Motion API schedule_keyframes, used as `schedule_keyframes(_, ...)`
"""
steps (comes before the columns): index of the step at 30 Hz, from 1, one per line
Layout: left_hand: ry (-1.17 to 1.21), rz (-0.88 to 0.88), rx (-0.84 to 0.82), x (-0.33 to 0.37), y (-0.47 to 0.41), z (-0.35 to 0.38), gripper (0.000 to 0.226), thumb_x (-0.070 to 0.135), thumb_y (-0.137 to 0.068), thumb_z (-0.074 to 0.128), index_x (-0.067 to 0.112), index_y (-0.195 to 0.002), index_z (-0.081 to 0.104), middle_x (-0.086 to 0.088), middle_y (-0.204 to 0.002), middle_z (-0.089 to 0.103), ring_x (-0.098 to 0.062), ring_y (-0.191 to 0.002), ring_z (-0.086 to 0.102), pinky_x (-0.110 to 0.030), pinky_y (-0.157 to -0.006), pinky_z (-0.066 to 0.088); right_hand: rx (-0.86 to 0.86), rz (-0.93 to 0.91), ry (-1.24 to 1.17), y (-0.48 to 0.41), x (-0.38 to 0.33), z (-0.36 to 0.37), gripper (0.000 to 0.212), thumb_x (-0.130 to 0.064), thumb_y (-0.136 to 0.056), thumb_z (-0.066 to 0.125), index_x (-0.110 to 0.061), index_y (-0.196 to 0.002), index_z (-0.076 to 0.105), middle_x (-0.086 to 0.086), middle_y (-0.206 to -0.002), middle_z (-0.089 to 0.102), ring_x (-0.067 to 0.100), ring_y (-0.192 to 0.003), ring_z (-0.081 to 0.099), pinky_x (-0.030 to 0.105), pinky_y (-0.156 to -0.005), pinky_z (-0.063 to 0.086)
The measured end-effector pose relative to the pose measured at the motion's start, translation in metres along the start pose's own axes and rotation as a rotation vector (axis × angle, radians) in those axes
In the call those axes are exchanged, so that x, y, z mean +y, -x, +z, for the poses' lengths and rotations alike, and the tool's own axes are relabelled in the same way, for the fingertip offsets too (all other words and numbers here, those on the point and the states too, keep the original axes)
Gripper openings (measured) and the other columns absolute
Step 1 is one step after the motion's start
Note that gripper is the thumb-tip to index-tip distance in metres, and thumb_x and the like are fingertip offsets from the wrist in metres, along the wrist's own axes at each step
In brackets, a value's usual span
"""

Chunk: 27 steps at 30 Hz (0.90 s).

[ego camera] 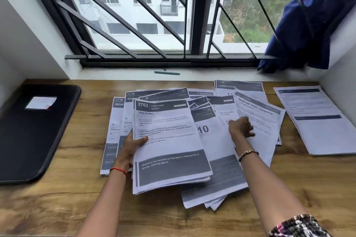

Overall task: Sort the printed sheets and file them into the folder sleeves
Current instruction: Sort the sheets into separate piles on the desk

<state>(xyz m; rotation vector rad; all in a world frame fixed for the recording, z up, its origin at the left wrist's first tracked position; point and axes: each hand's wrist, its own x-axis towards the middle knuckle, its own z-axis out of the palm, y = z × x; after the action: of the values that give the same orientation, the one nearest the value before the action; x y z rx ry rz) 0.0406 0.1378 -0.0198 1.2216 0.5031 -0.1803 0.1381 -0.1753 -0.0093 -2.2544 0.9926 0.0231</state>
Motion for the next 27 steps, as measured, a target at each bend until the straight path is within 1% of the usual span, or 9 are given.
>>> schedule_keyframes(3, -0.026, -0.004, 0.003, 0.001, 0.004, 0.006, 0.04, -0.01, -0.086, 0.053, 0.004, -0.123, 0.046, -0.013, -0.099, 0.064, -0.023, -0.078, 0.066, -0.027, -0.055, 0.057, 0.007, 0.012, -0.157, -0.002, 0.0, -0.002, 0.025, -0.006, -0.084, 0.062, 0.0, -0.108, 0.063, 0.024, -0.118, 0.061, 0.039, -0.113, 0.054, 0.044, -0.102, 0.032)
schedule_keyframes(6, -0.03, -0.006, -0.007, 0.001, 0.003, 0.008, 0.043, -0.01, -0.085, 0.053, 0.002, -0.126, 0.045, -0.021, -0.111, 0.061, -0.026, -0.082, 0.065, -0.029, -0.057, 0.058, 0.005, -0.02, -0.281, -0.001, 0.0, -0.008, 0.01, -0.005, -0.081, 0.067, 0.002, -0.088, 0.069, 0.023, -0.1, 0.067, 0.04, -0.093, 0.063, 0.039, -0.084, 0.047)
schedule_keyframes(7, -0.025, -0.009, -0.01, 0.002, 0.003, 0.009, 0.041, -0.01, -0.086, 0.053, 0.002, -0.125, 0.045, -0.021, -0.111, 0.06, -0.023, -0.078, 0.067, -0.028, -0.057, 0.057, 0.007, -0.029, -0.307, -0.001, -0.001, -0.011, 0.008, -0.005, -0.081, 0.067, 0.002, -0.077, 0.066, 0.02, -0.089, 0.066, 0.037, -0.084, 0.061, 0.036, -0.078, 0.046)
schedule_keyframes(9, -0.021, -0.006, -0.012, 0.004, 0.004, 0.014, 0.038, -0.011, -0.086, 0.051, 0.002, -0.121, 0.046, -0.016, -0.106, 0.061, -0.018, -0.071, 0.068, -0.025, -0.054, 0.056, 0.055, -0.057, -0.369, -0.002, -0.005, -0.017, 0.021, -0.006, -0.084, 0.063, -0.004, -0.064, 0.056, 0.013, -0.073, 0.053, 0.03, -0.071, 0.049, 0.032, -0.07, 0.039)
schedule_keyframes(11, -0.04, 0.008, -0.014, 0.005, 0.006, 0.018, 0.038, -0.012, -0.086, 0.051, 0.001, -0.122, 0.046, -0.015, -0.105, 0.06, -0.018, -0.073, 0.065, -0.023, -0.053, 0.055, 0.104, -0.106, -0.424, -0.004, -0.008, -0.024, 0.022, -0.009, -0.086, 0.058, -0.006, -0.065, 0.053, 0.011, -0.071, 0.05, 0.027, -0.069, 0.045, 0.03, -0.066, 0.036)
schedule_keyframes(15, -0.07, 0.013, -0.012, 0.004, 0.003, 0.021, 0.042, -0.012, -0.086, 0.052, -0.002, -0.126, 0.043, -0.019, -0.112, 0.057, -0.023, -0.081, 0.061, -0.022, -0.055, 0.056, 0.202, -0.128, -0.515, -0.009, -0.014, -0.038, 0.014, -0.012, -0.089, 0.055, -0.004, -0.08, 0.063, 0.014, -0.086, 0.062, 0.025, -0.079, 0.053, 0.03, -0.068, 0.038)
schedule_keyframes(18, -0.066, 0.005, -0.029, 0.002, 0.001, 0.022, 0.042, -0.011, -0.086, 0.051, -0.003, -0.127, 0.044, -0.022, -0.115, 0.057, -0.025, -0.081, 0.061, -0.024, -0.055, 0.056, 0.284, -0.108, -0.587, -0.012, -0.018, -0.05, 0.014, -0.01, -0.09, 0.054, -0.008, -0.076, 0.056, 0.013, -0.085, 0.059, 0.022, -0.078, 0.049, 0.028, -0.066, 0.035)
schedule_keyframes(23, -0.066, -0.007, -0.03, -0.002, -0.003, 0.024, 0.043, -0.01, -0.086, 0.053, -0.002, -0.127, 0.044, -0.023, -0.118, 0.057, -0.026, -0.082, 0.062, -0.026, -0.057, 0.057, 0.337, -0.072, -0.671, -0.015, -0.019, -0.062, 0.017, -0.008, -0.09, 0.054, 0.003, -0.093, 0.067, 0.017, -0.1, 0.068, 0.021, -0.081, 0.054, 0.031, -0.072, 0.047)
schedule_keyframes(27, -0.08, -0.01, -0.034, -0.004, -0.005, 0.023, 0.044, -0.01, -0.086, 0.053, -0.002, -0.128, 0.043, -0.024, -0.119, 0.057, -0.026, -0.085, 0.062, -0.026, -0.059, 0.058, 0.335, -0.065, -0.684, -0.018, -0.016, -0.063, 0.018, -0.01, -0.09, 0.054, 0.003, -0.093, 0.067, 0.02, -0.1, 0.068, 0.02, -0.08, 0.055, 0.027, -0.067, 0.04)
